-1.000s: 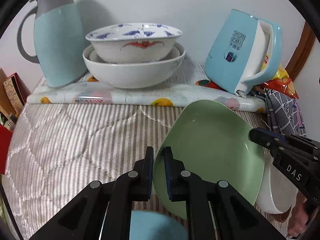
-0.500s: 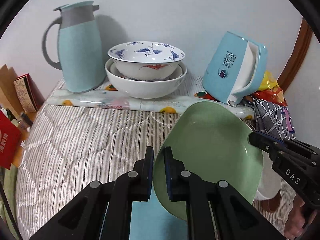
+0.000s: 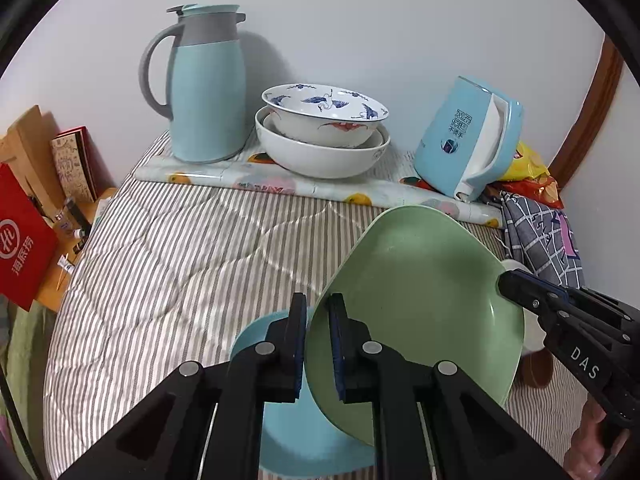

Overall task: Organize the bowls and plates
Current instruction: 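Lift the light-green plate with both grippers and carry it toward the teal plate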

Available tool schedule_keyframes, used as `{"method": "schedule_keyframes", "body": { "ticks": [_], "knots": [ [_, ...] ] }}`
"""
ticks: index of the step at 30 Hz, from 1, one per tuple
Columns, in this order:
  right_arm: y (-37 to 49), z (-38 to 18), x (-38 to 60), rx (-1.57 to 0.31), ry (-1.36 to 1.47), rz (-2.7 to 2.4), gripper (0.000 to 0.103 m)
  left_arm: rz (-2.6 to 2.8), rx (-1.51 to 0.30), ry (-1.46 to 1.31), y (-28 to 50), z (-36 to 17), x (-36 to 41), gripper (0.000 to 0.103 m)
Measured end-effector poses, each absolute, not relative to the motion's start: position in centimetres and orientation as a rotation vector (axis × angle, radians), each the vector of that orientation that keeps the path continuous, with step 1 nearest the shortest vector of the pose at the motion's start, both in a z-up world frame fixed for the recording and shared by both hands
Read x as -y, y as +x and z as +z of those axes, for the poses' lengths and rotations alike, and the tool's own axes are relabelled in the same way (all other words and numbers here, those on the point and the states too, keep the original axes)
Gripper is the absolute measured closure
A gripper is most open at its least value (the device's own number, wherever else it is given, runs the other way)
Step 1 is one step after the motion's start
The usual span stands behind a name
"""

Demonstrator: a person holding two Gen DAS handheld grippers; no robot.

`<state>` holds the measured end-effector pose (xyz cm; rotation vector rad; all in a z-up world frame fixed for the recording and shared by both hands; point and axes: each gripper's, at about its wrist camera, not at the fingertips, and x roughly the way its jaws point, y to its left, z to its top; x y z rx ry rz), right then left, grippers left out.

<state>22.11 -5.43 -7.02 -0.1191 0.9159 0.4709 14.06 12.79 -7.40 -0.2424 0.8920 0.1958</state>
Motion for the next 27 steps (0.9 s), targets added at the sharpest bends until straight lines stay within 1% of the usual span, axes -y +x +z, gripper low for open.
{"method": "schedule_keyframes", "body": {
  "ticks": [11, 27],
  "knots": [
    [18.6, -8.3, 4.8, -0.935, -0.103, 0.452, 0.096, 0.184, -0.912, -0.249, 11.2, -8.5, -13.9, 0.091],
    [16.3, -12.6, 3.0, -1.003, -0.048, 0.44, 0.096, 0.168, -0.98, -0.242, 9.0, -11.9, -16.1, 0.091]
  ]
}}
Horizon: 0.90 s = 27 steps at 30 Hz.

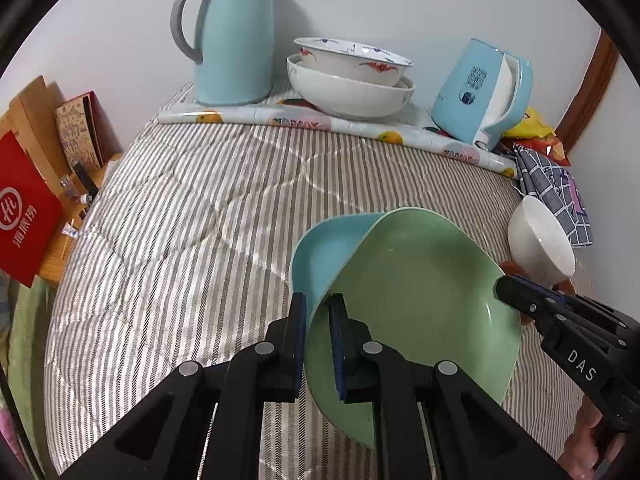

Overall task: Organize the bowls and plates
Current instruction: 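Lift the light-green plate with both grippers and carry it toward the teal plate, then lower the light-green plate onto the teal plate and open both grippers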

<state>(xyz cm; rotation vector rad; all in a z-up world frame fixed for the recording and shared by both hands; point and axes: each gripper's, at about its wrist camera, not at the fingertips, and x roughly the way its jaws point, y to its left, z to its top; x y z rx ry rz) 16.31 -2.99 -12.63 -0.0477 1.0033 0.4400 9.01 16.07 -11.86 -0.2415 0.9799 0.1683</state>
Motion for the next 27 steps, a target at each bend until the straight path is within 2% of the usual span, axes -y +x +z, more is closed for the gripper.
{"method": "schedule_keyframes", "body": {
  "ticks": [27],
  "knots": [
    [16.9, -13.6, 2.5, -1.041, 0.028, 0.391, 0.097, 0.115, -0.986, -0.182, 13.4, -13.1, -17.5, 0.087]
  ]
}}
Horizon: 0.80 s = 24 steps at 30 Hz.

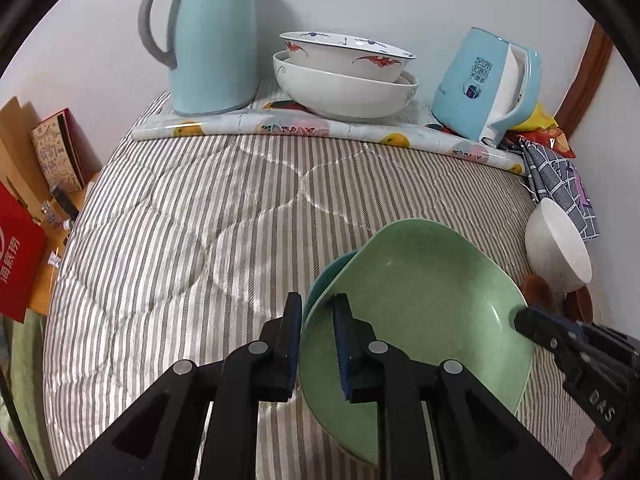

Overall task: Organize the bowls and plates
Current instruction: 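Lower the light-green plate onto the teal plate and open both grippers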

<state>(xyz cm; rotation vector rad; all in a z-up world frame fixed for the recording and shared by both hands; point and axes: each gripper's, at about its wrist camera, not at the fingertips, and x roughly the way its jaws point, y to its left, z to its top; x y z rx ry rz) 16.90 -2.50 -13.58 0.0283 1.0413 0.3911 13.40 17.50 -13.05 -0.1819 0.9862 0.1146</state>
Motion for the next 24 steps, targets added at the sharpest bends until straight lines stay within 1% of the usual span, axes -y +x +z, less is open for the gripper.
{"method": "schedule_keyframes", "body": {
  "ticks": [7, 9, 12, 14, 16, 20, 21, 22, 24],
  "knots": [
    [15.9, -13.9, 2.7, -1.05, 0.027, 0.394, 0.097, 0.127, -0.969, -0.164, 13.4, -13.0, -17.1, 0.084],
    [15.8, -14.0, 2.7, -1.06, 0.035, 0.402, 0.097, 0.13, -0.964, -0.158, 13.3, -12.9, -17.0, 0.081],
    [15.5, -14.2, 3.0, -1.067, 0.043, 0.411, 0.096, 0.127, -0.966, -0.149, 13.2, -12.8, -16.6, 0.074],
    [15.1, -14.1, 3.1, -1.065, 0.043, 0.413, 0.095, 0.123, -0.964, -0.145, 13.2, -12.8, -16.2, 0.065],
    [14.8, -14.1, 3.1, -1.065, 0.035, 0.415, 0.094, 0.12, -0.962, -0.141, 13.2, -12.7, -15.8, 0.06],
    [14.1, -13.8, 3.4, -1.06, 0.045, 0.427, 0.092, 0.111, -0.958, -0.133, 13.0, -12.5, -15.3, 0.054],
    [13.9, -13.8, 3.4, -1.058, 0.046, 0.433, 0.091, 0.107, -0.956, -0.132, 12.9, -12.4, -15.2, 0.051],
    [13.7, -13.7, 3.5, -1.054, 0.046, 0.435, 0.091, 0.107, -0.956, -0.129, 12.9, -12.4, -15.0, 0.045],
    [13.3, -13.5, 3.6, -1.049, 0.049, 0.443, 0.091, 0.111, -0.95, -0.123, 12.7, -12.2, -14.9, 0.045]
  ]
}}
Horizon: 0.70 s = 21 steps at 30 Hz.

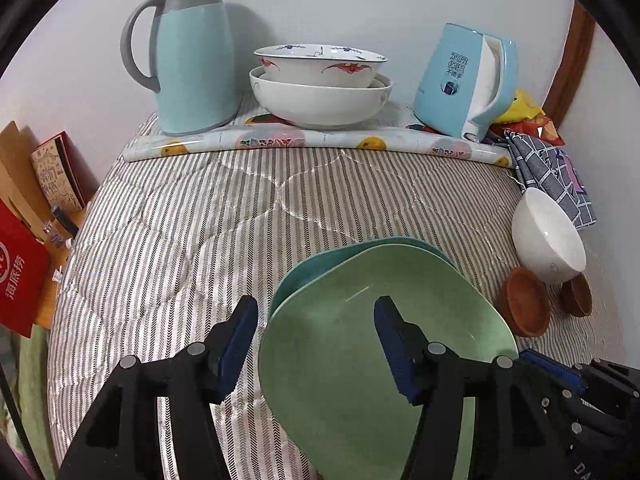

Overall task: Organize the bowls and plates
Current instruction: 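Lower the light-green plate onto the teal plate and open both grippers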

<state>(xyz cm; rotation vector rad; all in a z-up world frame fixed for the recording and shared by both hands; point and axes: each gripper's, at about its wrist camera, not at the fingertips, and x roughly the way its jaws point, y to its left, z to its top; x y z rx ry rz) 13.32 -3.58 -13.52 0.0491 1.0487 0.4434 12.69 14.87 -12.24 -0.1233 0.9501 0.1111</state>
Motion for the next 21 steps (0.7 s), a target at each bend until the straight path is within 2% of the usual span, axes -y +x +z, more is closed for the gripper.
{"method": "schedule_keyframes", "body": {
  "ticks": [4, 21],
  "knots": [
    [12.6, -13.4, 3.6, -1.043, 0.061, 0.475, 0.081, 0.111, -0.949, -0.132, 12.5, -12.1, -14.8, 0.044],
    [13.1, -14.1, 2.8, -1.046, 0.053, 0.489, 0.076, 0.131, -0.951, -0.139, 13.2, -12.4, -14.8, 0.043]
  ]
}}
